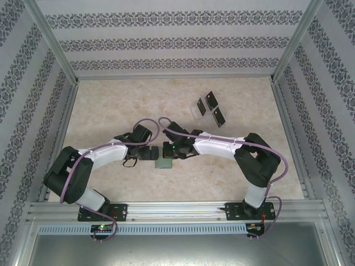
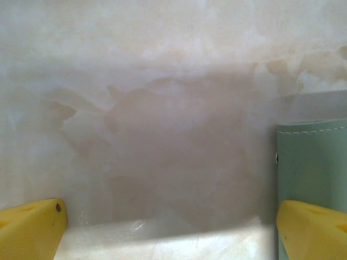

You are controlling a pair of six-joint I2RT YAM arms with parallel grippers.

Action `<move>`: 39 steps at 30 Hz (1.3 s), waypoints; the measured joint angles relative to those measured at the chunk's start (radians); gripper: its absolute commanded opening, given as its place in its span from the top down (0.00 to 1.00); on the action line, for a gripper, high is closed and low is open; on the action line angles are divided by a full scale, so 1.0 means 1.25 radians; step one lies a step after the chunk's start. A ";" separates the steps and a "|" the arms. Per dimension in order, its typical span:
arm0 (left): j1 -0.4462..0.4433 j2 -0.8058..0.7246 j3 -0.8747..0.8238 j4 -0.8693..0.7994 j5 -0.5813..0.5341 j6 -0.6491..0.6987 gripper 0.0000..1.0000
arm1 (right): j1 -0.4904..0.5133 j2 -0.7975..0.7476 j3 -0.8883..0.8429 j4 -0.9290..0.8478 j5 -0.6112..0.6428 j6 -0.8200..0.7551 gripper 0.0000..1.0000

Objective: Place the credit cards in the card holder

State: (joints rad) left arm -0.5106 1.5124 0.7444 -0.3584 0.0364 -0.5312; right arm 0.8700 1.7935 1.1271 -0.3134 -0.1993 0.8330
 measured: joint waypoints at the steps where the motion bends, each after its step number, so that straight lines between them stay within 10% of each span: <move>1: 0.000 0.000 0.000 0.000 0.000 0.000 0.00 | -0.002 0.000 0.001 -0.001 0.000 0.000 1.00; 39: -0.005 0.001 0.000 0.000 -0.006 -0.001 0.00 | 0.004 0.056 0.031 0.000 -0.009 0.001 1.00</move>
State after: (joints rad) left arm -0.5171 1.5135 0.7444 -0.3584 0.0284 -0.5320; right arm 0.8753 1.8629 1.1656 -0.3138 -0.2108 0.8337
